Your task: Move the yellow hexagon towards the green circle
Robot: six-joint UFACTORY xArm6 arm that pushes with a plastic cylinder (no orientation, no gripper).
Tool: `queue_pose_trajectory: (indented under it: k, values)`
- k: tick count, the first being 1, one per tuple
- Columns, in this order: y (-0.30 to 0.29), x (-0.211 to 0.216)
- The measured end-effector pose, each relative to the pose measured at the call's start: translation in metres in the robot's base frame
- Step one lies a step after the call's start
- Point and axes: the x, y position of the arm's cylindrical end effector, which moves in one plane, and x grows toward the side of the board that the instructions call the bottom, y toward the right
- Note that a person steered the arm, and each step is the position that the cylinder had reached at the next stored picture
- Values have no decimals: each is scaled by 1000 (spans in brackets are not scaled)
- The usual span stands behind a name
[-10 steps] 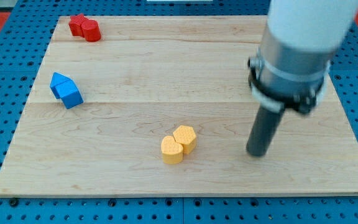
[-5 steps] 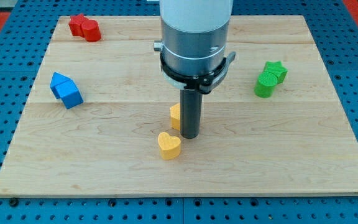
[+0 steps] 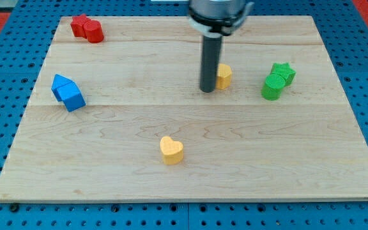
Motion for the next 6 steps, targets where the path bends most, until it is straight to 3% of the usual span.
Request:
queue_pose_trajectory:
  k: [2,3,4,5,6]
  values:
    - [53,-23]
    - [30,-29]
    - [25,-62]
    - [86,-27]
    - [50,-17]
